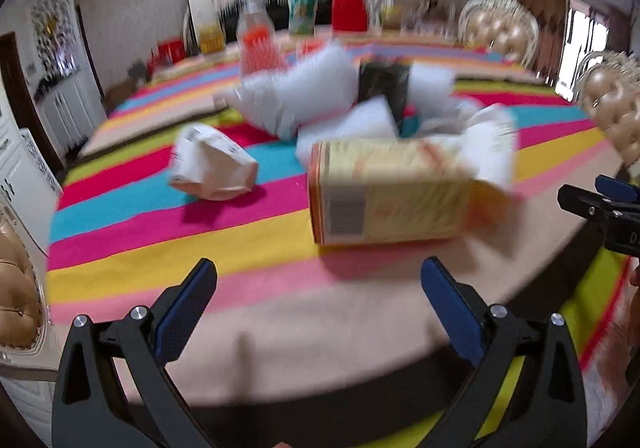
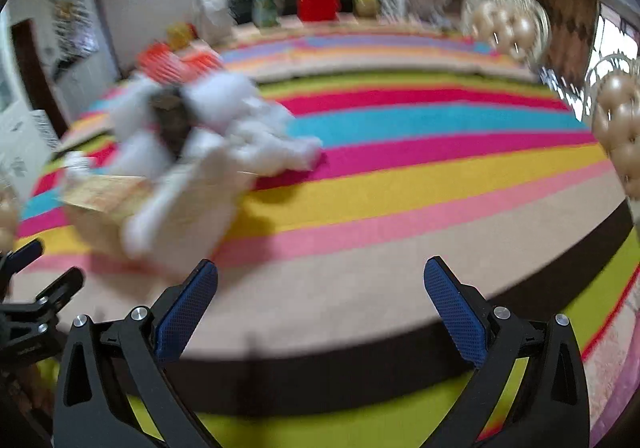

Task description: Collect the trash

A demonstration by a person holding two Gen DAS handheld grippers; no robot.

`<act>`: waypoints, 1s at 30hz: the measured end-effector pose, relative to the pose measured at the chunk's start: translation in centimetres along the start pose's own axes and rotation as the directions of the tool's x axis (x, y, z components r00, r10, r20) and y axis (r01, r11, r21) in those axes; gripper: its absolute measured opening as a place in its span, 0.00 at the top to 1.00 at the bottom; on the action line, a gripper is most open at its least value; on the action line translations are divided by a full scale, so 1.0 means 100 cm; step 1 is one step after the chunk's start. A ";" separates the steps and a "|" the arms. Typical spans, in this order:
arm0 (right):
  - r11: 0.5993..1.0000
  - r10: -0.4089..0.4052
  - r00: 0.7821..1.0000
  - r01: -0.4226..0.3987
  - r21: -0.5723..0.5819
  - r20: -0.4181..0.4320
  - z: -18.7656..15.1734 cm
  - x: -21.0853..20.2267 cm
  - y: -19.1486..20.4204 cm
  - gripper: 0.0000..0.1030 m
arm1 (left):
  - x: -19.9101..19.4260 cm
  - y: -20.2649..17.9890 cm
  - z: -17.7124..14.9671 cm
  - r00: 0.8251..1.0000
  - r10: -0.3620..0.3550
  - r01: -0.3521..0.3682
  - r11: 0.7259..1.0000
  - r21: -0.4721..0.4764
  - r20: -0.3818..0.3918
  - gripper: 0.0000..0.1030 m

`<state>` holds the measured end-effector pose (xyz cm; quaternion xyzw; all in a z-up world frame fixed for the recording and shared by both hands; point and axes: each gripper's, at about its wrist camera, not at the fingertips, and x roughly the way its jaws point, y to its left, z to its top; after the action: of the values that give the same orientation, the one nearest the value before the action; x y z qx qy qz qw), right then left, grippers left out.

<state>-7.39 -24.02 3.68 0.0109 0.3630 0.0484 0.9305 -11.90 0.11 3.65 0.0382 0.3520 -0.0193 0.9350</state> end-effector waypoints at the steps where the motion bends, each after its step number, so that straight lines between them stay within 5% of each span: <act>1: 1.000 0.025 0.999 -0.024 -0.015 0.048 -0.005 -0.018 0.003 0.06 | -0.016 0.001 -0.005 0.999 -0.004 0.004 1.000 -0.006 0.042 0.04; 7: 0.989 0.142 0.957 -0.128 -0.071 0.253 -0.022 -0.096 0.020 0.06 | -0.093 0.001 -0.011 0.967 0.024 -0.018 0.999 -0.026 0.254 0.04; 11: 0.983 0.178 0.938 -0.155 -0.099 0.297 -0.026 -0.115 0.033 0.06 | -0.125 -0.001 -0.011 0.944 0.026 -0.011 0.999 -0.046 0.330 0.04; 30: 0.973 0.221 0.923 -0.187 -0.136 0.315 -0.031 -0.130 0.050 0.06 | -0.151 0.009 -0.015 0.924 0.037 -0.007 0.997 -0.080 0.381 0.04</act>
<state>-19.44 -20.33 10.43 0.0082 0.1968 0.1614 0.9670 -24.18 1.27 12.49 0.0013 0.1630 -0.0023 0.9866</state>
